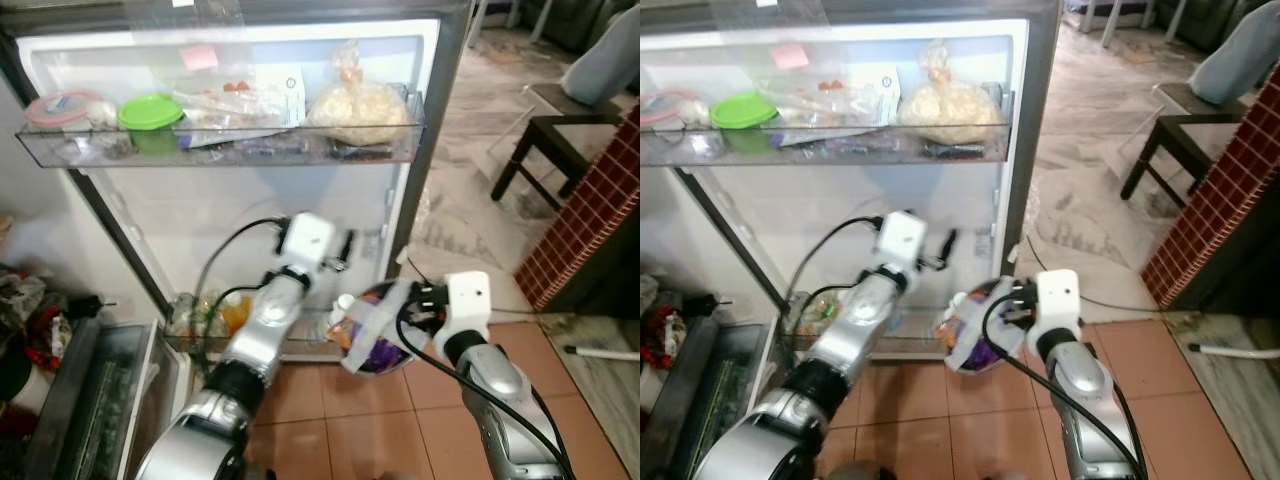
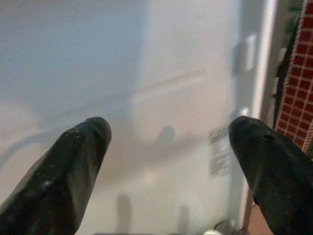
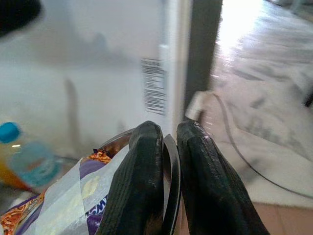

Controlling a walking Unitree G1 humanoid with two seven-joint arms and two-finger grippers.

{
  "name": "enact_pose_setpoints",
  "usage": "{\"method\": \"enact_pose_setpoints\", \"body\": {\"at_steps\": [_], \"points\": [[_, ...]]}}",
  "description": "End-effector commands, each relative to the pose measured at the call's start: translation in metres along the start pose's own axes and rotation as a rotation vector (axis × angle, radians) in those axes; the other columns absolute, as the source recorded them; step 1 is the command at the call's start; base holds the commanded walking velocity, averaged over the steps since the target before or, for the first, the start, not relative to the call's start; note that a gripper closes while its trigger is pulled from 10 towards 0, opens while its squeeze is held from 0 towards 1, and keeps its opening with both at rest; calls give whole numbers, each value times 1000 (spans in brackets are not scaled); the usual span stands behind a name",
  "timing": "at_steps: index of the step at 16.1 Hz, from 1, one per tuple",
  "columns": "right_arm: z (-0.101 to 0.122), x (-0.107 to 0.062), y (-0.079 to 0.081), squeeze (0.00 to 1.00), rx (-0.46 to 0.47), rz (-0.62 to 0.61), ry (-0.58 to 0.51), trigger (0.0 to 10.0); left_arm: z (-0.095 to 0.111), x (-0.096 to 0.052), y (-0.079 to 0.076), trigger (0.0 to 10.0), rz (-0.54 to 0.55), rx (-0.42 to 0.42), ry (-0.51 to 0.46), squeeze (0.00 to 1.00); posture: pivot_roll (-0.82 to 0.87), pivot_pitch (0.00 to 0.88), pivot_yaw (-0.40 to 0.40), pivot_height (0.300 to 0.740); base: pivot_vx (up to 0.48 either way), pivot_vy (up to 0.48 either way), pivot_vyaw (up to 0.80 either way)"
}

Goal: Restocking fridge

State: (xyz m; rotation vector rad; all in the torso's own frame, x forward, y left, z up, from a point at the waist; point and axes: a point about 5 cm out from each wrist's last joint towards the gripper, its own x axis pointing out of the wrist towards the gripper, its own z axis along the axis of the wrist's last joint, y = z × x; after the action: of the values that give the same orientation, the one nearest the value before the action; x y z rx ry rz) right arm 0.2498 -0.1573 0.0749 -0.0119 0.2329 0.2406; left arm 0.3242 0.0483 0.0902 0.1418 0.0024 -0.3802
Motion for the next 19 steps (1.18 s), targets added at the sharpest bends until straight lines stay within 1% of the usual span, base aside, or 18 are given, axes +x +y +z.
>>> {"method": "enact_pose_setpoints", "body": {"at_steps": [1,2,3,4,5,6,7,8,11,15,17,19], "points": [[22,4,9,0,-26,82,-101,10000,6,-1,6,10000,34,9,-25,0,5,0,14,740,0,0,800],[26,7,13,0,-33,116,-115,10000,7,-10,19,10000,97,24,-40,0,11,0,11,740,0,0,800],[27,7,13,0,-30,117,-116,10000,8,-11,20,10000,105,27,-41,0,11,0,11,740,0,0,800],[28,9,13,0,-34,121,-119,10000,8,-23,33,10000,186,20,-45,0,19,0,10,740,0,0,800],[28,9,13,0,-34,123,-120,10000,8,-25,35,10000,201,19,-45,0,20,0,10,740,0,0,800],[28,10,13,0,-34,134,-124,10000,6,-39,45,10000,269,23,-35,0,27,0,10,740,0,0,800],[28,11,13,0,-34,143,-126,10000,4,-49,51,10000,316,19,-23,0,34,0,9,740,0,0,800],[28,13,14,0,-36,157,-129,10000,2,-59,56,10000,345,20,-8,0,39,0,10,740,0,0,800],[31,19,17,0,-38,190,-134,10000,-1,-81,69,10000,416,26,21,0,62,0,4,740,0,0,800],[33,26,19,0,-39,204,-139,10000,-2,-96,75,10000,503,50,60,0,73,0,2,740,0,0,800],[33,29,24,0,-33,225,-142,10000,-2,-103,75,10000,539,47,84,0,86,3,2,740,0,0,800],[33,31,28,0,-29,239,-145,10000,-2,-107,75,10000,543,45,93,0,94,9,4,740,0,0,800]]}}
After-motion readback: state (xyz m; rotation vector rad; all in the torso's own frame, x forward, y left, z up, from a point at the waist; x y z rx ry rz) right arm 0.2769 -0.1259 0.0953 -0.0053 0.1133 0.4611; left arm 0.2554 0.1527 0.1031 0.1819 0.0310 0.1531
